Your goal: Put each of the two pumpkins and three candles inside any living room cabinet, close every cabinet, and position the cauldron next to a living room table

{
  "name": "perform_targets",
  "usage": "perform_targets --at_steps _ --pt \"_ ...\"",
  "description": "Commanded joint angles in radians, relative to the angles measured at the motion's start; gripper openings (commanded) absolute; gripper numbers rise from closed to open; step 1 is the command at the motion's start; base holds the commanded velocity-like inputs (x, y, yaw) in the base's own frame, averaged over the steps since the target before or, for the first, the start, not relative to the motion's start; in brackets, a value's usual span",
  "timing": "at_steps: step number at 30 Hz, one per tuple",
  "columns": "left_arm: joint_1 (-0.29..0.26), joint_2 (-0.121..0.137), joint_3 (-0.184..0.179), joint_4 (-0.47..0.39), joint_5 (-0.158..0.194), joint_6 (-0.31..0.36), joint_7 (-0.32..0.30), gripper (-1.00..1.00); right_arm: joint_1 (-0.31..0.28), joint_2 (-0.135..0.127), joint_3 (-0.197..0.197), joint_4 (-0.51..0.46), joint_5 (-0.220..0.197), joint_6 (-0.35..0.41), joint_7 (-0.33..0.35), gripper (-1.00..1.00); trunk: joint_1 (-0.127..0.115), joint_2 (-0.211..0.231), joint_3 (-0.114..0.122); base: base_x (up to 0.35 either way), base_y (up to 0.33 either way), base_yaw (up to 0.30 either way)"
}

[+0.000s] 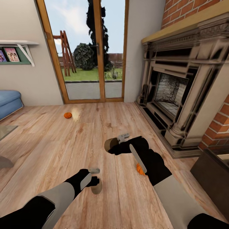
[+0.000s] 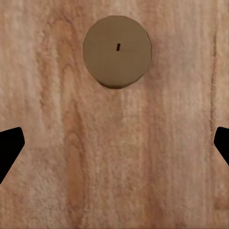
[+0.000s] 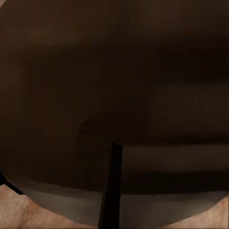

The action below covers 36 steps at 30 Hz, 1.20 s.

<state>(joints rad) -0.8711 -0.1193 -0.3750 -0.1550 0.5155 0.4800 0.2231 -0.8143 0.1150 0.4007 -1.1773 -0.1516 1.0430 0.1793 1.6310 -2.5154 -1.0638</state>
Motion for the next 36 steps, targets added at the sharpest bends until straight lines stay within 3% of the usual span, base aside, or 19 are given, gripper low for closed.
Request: perform_targets --at_steps 1,25,36 --pt "0.000 0.000 -0.007 -0.002 0.011 0.004 0.007 1.00 0.003 0.000 0.000 -0.005 -0.008 0.004 -0.003 -1.00 0.000 -0.001 -0.005 0.000 0.000 0.000" --pt "0.000 -0.002 -0.008 -0.003 0.012 -0.003 0.007 1.00 0.009 0.000 0.001 -0.015 -0.009 0.004 -0.003 -1.00 0.011 -0.006 -0.098 0.000 0.000 0.000" --pt "0.000 -0.002 -0.008 -0.003 0.012 -0.003 0.006 1.00 0.009 0.000 0.001 -0.015 -0.010 0.004 -0.003 -1.00 0.011 -0.006 -0.098 0.022 0.000 0.000"
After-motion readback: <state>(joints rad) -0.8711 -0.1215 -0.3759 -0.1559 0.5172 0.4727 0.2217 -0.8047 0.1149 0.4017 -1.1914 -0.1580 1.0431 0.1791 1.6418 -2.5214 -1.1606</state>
